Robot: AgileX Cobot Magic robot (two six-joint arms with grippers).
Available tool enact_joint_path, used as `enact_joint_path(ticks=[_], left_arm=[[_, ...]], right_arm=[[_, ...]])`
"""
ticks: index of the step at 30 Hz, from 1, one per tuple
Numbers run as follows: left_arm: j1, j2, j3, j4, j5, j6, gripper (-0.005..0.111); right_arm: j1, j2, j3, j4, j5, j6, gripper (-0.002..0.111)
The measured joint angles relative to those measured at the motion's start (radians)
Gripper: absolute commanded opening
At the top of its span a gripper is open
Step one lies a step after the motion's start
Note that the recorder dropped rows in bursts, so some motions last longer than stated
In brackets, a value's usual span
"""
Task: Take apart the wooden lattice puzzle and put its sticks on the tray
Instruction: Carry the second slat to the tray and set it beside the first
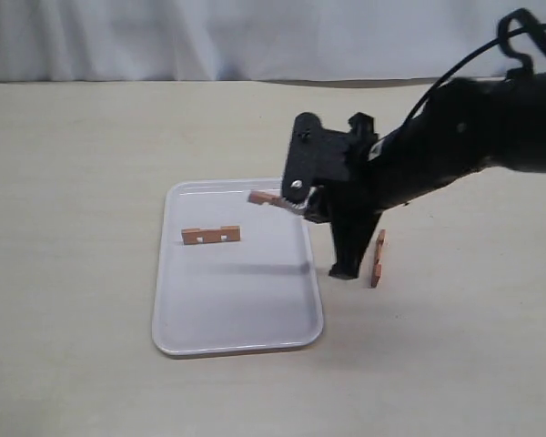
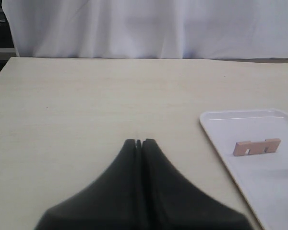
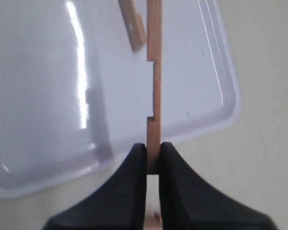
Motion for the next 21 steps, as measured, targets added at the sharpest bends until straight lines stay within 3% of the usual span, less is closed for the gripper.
enact_joint_path(ticks=[4, 9, 14, 21], left_arm=[[0.0, 0.0, 0.0, 0.0, 0.0, 0.0, 0.0], [0.0, 0.0, 0.0, 0.0, 0.0, 0.0, 0.0], [0.0, 0.0, 0.0, 0.0, 0.0, 0.0, 0.0], [0.0, 0.0, 0.0, 0.0, 0.0, 0.0, 0.0]], right_arm=[[0.151, 0.055, 0.0, 0.0, -0.138, 0.04, 0.005], [0.264, 0.151, -0.002, -0.054, -0.31, 0.048, 0.005], [0.272, 0.257, -0.082, -0.062, -0.392, 0.049, 0.005], [0.247, 0.332, -0.144, -0.07, -0.33, 0.049, 0.005]])
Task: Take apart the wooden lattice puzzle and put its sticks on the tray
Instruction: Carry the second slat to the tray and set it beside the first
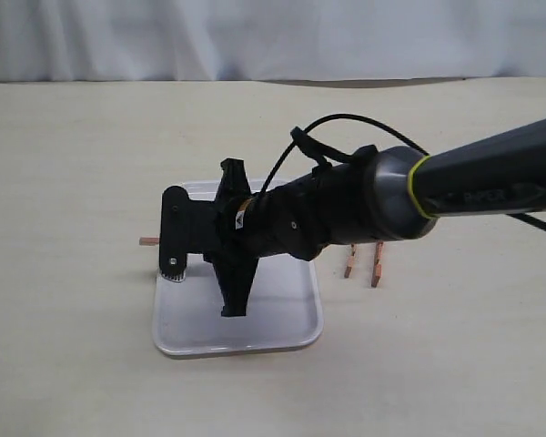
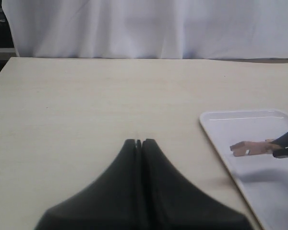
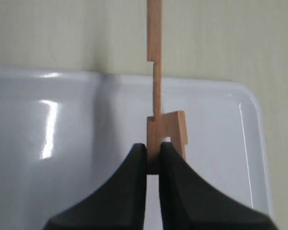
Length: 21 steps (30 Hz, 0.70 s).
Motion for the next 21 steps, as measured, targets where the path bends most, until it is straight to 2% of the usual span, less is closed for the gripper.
enact_joint_path(ticks=[14, 17, 21], left_arm=[[0.0, 0.0, 0.0, 0.0, 0.0, 0.0, 0.0], [0.0, 0.0, 0.0, 0.0, 0.0, 0.0, 0.0], [0.0, 0.0, 0.0, 0.0, 0.0, 0.0, 0.0]], right_arm=[[-0.124, 0.019, 0.0, -0.021, 0.023, 0.044, 0.006], [-0.124, 0.019, 0.0, -0.021, 0.027, 0.047, 0.021], [-0.124, 0.013, 0.0, -0.025, 0.043, 0.051, 0.056]])
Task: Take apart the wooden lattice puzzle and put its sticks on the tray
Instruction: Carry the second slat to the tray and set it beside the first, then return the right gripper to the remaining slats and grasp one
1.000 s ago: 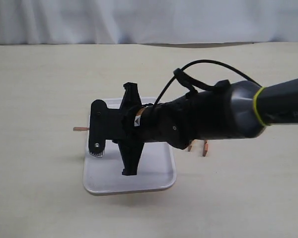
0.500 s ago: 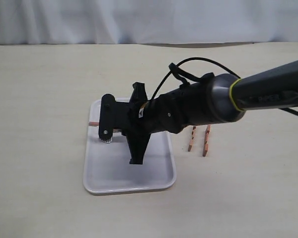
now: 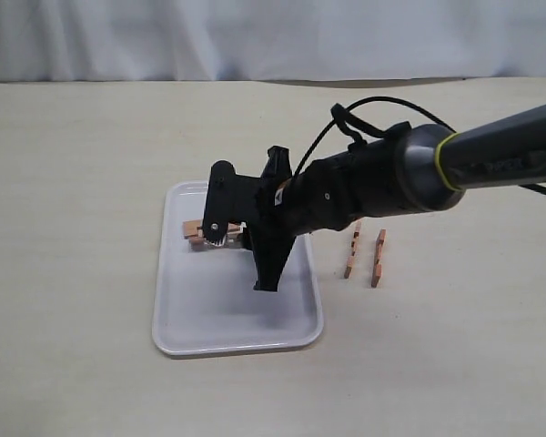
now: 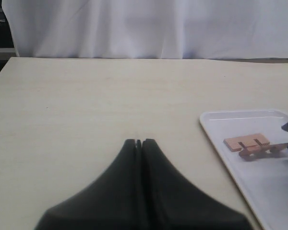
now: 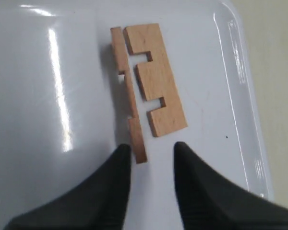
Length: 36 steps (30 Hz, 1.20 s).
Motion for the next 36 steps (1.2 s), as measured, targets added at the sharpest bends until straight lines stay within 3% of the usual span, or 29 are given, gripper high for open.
enact_joint_path(ticks=[3, 11, 16, 21, 27, 36], left_arm=[[0.0, 0.0, 0.0, 0.0, 0.0, 0.0, 0.0], [0.0, 0.0, 0.0, 0.0, 0.0, 0.0, 0.0], [0.0, 0.0, 0.0, 0.0, 0.0, 0.0, 0.0], [0.0, 0.0, 0.0, 0.0, 0.0, 0.0, 0.0], [0.0, 0.0, 0.0, 0.0, 0.0, 0.0, 0.0], [0.0, 0.0, 0.0, 0.0, -0.002, 0.0, 0.0]], right_arm=[[0.0, -0.025, 0.0, -0.002, 0.026, 0.002, 0.071], [-0.017, -0.255, 0.0, -0.002, 0.221, 0.135, 0.071], [-0.135, -0.325, -0.008, -0.06, 0.317, 0.544, 0.071], [-0.292, -0.267, -0.008, -0.175, 0.557, 0.956, 0.071], [-0.302, -0.17, -0.008, -0.184, 0.646, 1.041, 0.07], [-0.3, -0.073, -0.008, -0.186, 0.628, 1.086, 0.043]])
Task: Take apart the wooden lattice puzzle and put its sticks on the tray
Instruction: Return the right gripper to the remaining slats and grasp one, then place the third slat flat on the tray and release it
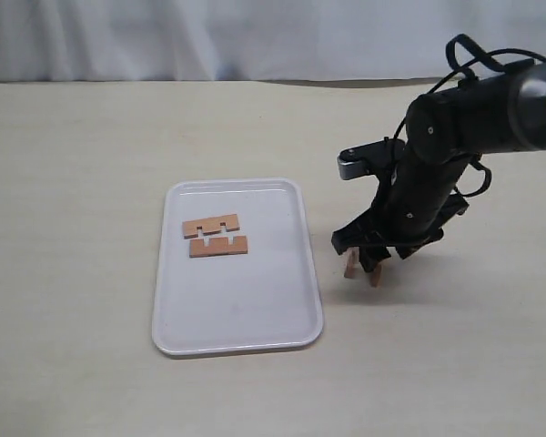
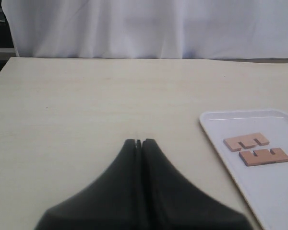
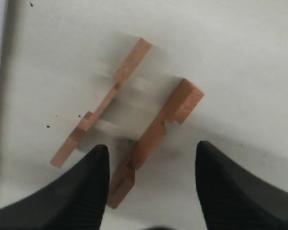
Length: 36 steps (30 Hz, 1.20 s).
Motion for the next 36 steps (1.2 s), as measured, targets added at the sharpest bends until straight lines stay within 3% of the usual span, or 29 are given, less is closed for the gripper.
enact_joint_path(ticks=[4, 7, 14, 24, 36], left_arm=[[0.0, 0.0, 0.0, 0.0, 0.0, 0.0, 0.0], [0.0, 0.0, 0.0, 0.0, 0.0, 0.0, 0.0], [0.0, 0.0, 0.0, 0.0, 0.0, 0.0, 0.0], [0.0, 0.0, 0.0, 0.0, 0.0, 0.0, 0.0], [0.0, 0.0, 0.0, 0.0, 0.0, 0.0, 0.0]], right_arm=[[0.0, 0.015, 0.0, 0.0, -0.007, 0.0, 0.025], [0.0, 0.02, 0.0, 0.0, -0.009, 0.005, 0.005], [0.0, 0.0, 0.0, -0.053, 0.013, 0.024, 0.005], [0.009, -0.206, -0.012, -0.174, 0.029, 0.073, 0.005], [0.234, -0.225, -0.012, -0.161, -0.094, 0.014, 0.005]])
